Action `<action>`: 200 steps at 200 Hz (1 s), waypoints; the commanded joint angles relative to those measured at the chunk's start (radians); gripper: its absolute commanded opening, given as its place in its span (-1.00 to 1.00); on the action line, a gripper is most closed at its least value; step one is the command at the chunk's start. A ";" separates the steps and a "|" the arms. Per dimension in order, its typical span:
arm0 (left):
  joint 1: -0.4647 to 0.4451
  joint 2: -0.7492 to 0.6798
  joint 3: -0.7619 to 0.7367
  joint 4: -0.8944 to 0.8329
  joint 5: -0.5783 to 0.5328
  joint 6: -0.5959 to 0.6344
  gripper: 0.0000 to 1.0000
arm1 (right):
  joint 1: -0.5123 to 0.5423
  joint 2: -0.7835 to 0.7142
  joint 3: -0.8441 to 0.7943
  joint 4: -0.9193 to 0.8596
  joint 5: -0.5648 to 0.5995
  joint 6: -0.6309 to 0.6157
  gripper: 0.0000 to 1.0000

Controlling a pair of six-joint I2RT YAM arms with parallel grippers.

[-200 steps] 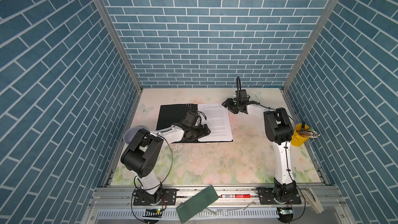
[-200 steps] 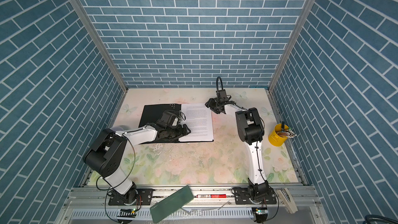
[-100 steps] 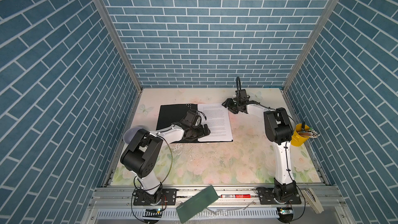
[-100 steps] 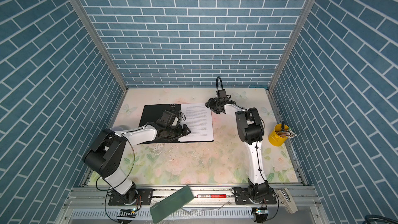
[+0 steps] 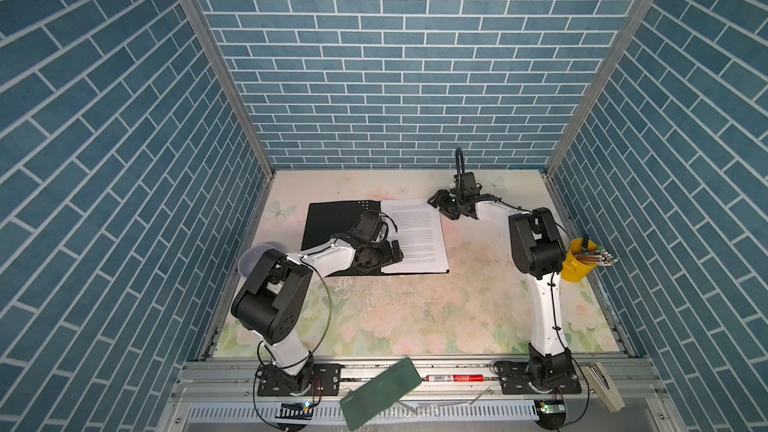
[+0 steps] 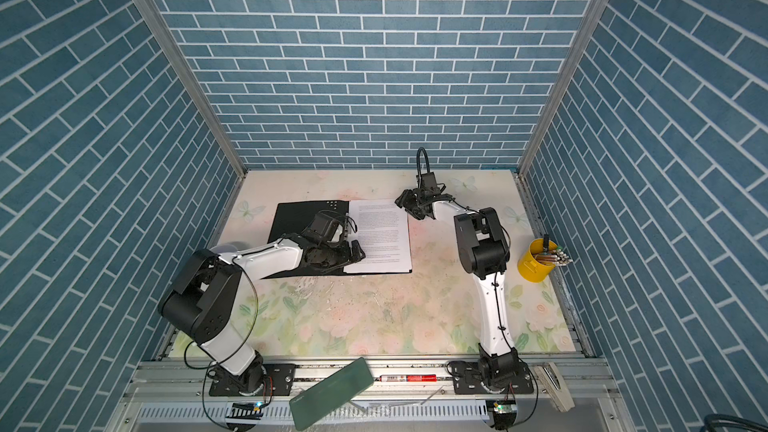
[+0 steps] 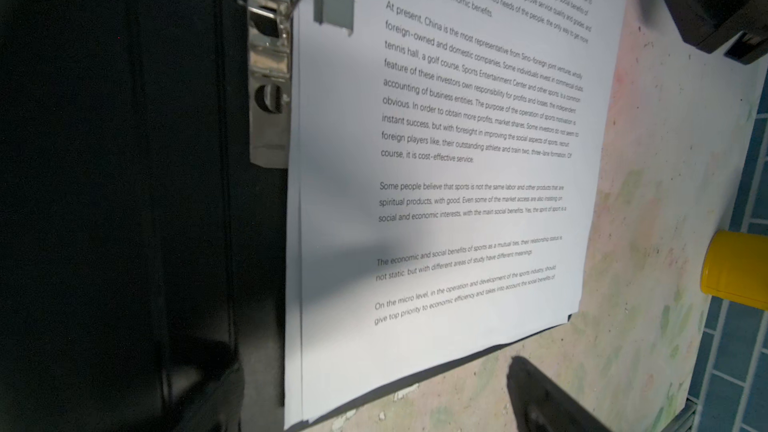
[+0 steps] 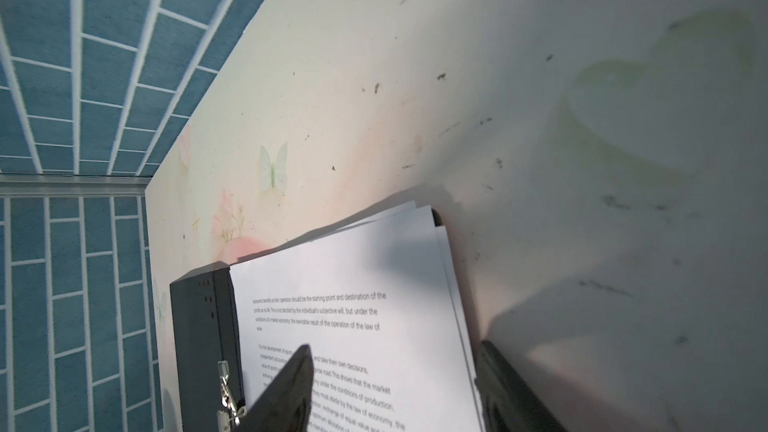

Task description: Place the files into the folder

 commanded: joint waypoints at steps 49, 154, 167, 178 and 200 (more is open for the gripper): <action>0.030 -0.027 0.015 -0.008 0.013 0.025 0.99 | 0.013 -0.046 -0.018 -0.017 -0.011 0.006 0.24; 0.126 0.034 0.129 -0.038 0.084 0.086 0.99 | -0.004 -0.117 -0.076 -0.019 0.034 0.010 0.27; 0.139 0.068 0.164 -0.055 0.091 0.103 0.99 | -0.009 -0.127 -0.092 -0.018 0.040 0.010 0.28; 0.149 0.095 0.191 -0.062 0.108 0.115 0.99 | -0.015 -0.136 -0.106 -0.015 0.045 0.010 0.28; 0.157 0.140 0.235 -0.058 0.127 0.128 0.99 | -0.024 -0.162 -0.142 -0.011 0.055 0.010 0.28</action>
